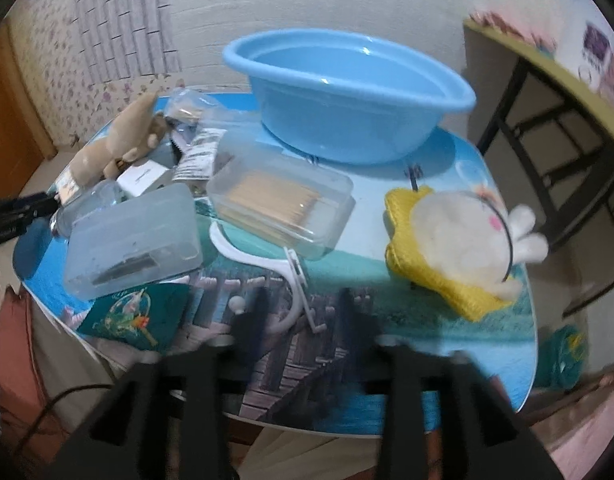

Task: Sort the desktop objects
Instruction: 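Close the left gripper on the round black-and-white puck, then lift the puck with the left gripper and carry it over the blue basin, then open the left gripper to drop the puck into the basin, then move the left gripper back over the Face tissue pack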

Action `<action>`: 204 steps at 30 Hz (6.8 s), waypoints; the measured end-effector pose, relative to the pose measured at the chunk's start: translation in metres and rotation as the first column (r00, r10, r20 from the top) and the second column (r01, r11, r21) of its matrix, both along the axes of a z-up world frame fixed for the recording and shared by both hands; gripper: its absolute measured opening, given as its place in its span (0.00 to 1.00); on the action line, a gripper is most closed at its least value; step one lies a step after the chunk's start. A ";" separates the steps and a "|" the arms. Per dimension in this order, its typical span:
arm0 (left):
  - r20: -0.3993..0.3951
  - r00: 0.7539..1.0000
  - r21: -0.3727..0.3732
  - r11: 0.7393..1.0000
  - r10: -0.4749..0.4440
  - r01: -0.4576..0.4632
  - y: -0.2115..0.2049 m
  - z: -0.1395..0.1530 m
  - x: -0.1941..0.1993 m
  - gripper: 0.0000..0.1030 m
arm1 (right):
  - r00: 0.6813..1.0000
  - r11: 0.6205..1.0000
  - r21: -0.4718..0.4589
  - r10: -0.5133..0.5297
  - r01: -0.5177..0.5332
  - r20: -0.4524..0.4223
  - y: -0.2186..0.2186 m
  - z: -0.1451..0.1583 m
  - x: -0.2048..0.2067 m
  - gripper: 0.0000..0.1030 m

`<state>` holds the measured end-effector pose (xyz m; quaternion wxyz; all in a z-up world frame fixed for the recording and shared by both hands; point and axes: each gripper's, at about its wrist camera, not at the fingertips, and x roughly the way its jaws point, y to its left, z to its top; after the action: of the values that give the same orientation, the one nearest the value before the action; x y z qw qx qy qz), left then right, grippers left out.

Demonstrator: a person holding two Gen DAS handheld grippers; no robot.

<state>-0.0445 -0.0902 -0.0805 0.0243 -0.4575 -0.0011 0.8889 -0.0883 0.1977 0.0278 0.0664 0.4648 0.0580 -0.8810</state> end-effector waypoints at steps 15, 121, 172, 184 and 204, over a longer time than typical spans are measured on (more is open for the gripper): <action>-0.066 0.995 0.030 0.997 -0.070 0.072 0.036 0.045 0.023 0.35 | 0.997 0.998 0.004 0.070 -0.070 0.021 -0.005 -0.017 -0.002 0.48; -0.101 0.963 -0.049 0.968 -0.248 0.244 0.222 0.113 -0.082 0.93 | 0.983 0.989 -0.148 -0.015 -0.012 -0.181 0.054 0.058 -0.073 0.48; -0.194 0.974 -0.044 0.993 -0.115 0.109 0.150 0.101 0.005 1.00 | 0.937 0.996 -0.079 0.001 -0.030 -0.349 0.036 0.078 0.019 1.00; -0.143 0.977 -0.060 0.987 -0.157 0.149 0.143 0.072 0.024 1.00 | 0.963 0.993 -0.117 -0.046 0.015 -0.264 0.064 0.046 0.024 1.00; 0.051 0.998 -0.065 0.997 -0.037 0.040 0.099 0.038 0.013 1.00 | 0.987 0.980 -0.184 0.045 -0.074 -0.154 0.045 0.021 0.026 0.92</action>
<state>-0.0317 0.0087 -0.0423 0.0261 -0.4801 0.0366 0.8761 -0.0624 0.2423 0.0490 0.1323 0.3874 -0.0074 -0.9123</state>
